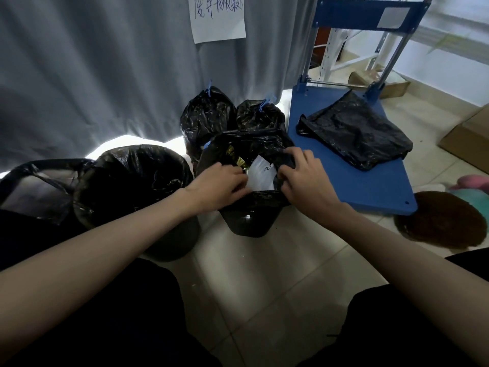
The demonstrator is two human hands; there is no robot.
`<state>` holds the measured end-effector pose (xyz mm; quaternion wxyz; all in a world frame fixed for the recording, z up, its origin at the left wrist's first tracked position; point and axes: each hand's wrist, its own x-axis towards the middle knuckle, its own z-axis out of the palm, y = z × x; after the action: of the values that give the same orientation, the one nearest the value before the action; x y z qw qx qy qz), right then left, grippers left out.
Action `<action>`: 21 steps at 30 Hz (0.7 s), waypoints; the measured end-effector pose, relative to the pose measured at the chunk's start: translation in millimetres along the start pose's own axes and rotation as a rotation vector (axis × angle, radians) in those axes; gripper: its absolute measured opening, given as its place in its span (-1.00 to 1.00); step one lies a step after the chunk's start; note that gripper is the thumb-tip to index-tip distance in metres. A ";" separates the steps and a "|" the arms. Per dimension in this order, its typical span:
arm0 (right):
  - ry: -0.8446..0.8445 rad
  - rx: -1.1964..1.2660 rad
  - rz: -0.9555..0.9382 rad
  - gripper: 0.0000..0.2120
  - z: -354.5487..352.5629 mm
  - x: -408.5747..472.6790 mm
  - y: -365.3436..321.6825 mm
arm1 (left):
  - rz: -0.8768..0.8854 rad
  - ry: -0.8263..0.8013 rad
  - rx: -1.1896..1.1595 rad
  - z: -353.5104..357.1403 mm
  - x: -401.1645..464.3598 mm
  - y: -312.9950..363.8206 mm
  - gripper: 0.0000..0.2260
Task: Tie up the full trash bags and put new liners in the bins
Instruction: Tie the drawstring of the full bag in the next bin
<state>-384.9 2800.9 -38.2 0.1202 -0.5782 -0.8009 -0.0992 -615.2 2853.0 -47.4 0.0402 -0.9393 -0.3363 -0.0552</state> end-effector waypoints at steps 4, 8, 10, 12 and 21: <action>-0.100 0.092 -0.192 -0.87 9.6 -0.7 -0.2 | 0.046 -0.121 0.114 17.5 -0.1 11.4 -0.56; -0.239 0.087 -0.219 -0.71 19.9 -6.3 2.6 | 0.049 -0.134 0.221 21.5 0.9 11.5 -0.54; -0.273 0.076 -0.217 -0.67 21.5 -7.3 3.2 | 0.026 -0.137 0.198 17.8 4.3 9.6 -0.65; -0.277 0.076 -0.208 -0.67 21.1 -6.9 3.7 | -0.047 -0.124 0.085 11.3 8.0 6.7 -0.79; -0.219 0.456 0.085 -0.81 13.1 8.5 0.9 | -0.305 0.013 -0.316 -17.7 13.2 -7.3 -0.89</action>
<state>-387.6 2812.8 -48.0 0.1640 -0.5764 -0.7858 0.1526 -611.1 2864.9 -27.8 -0.1142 -0.8717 -0.4616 -0.1186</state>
